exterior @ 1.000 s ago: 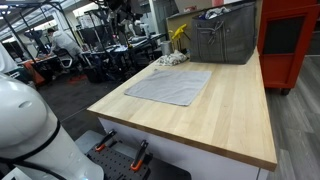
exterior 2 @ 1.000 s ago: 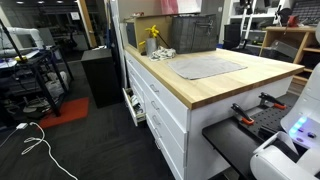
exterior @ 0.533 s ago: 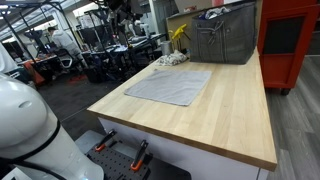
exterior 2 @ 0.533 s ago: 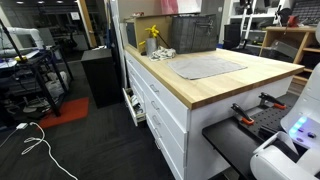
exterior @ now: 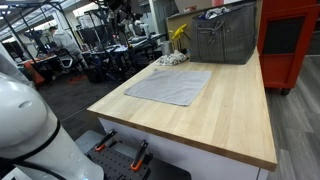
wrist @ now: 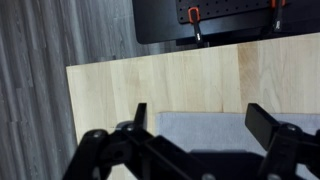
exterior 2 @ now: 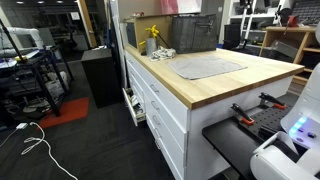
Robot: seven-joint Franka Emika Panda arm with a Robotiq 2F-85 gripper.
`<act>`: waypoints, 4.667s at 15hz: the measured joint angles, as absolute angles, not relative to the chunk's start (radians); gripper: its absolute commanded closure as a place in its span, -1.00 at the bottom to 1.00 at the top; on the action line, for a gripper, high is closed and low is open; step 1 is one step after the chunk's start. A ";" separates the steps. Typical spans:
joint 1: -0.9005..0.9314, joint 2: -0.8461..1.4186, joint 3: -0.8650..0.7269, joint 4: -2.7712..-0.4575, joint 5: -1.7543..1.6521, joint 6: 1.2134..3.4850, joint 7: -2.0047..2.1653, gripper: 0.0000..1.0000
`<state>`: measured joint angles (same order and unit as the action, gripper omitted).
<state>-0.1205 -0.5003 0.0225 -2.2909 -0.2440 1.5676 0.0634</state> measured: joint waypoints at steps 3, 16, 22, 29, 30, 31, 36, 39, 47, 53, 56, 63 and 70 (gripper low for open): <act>-0.121 -0.500 0.022 -2.291 -0.244 1.568 0.063 -1.00; -0.121 -0.500 0.022 -2.291 -0.244 1.568 0.063 -1.00; -0.121 -0.500 0.022 -2.291 -0.244 1.568 0.063 -1.00; -0.121 -0.500 0.022 -2.291 -0.244 1.568 0.063 -1.00; -0.121 -0.500 0.022 -2.291 -0.244 1.568 0.063 -1.00; -0.121 -0.500 0.022 -2.291 -0.244 1.568 0.063 -1.00; -0.121 -0.500 0.022 -2.291 -0.244 1.568 0.063 -1.00; -0.121 -0.500 0.022 -2.291 -0.244 1.568 0.063 -1.00; -0.119 -0.500 0.021 -2.291 -0.244 1.568 0.063 -1.00; -0.102 -0.484 0.016 -2.290 -0.242 1.578 0.072 -1.00; -0.082 -0.460 0.018 -2.285 -0.230 1.607 0.094 -1.00; -0.040 -0.364 0.025 -2.230 -0.172 1.711 0.126 -1.00; -0.015 -0.209 0.026 -2.127 -0.108 1.834 0.126 -1.00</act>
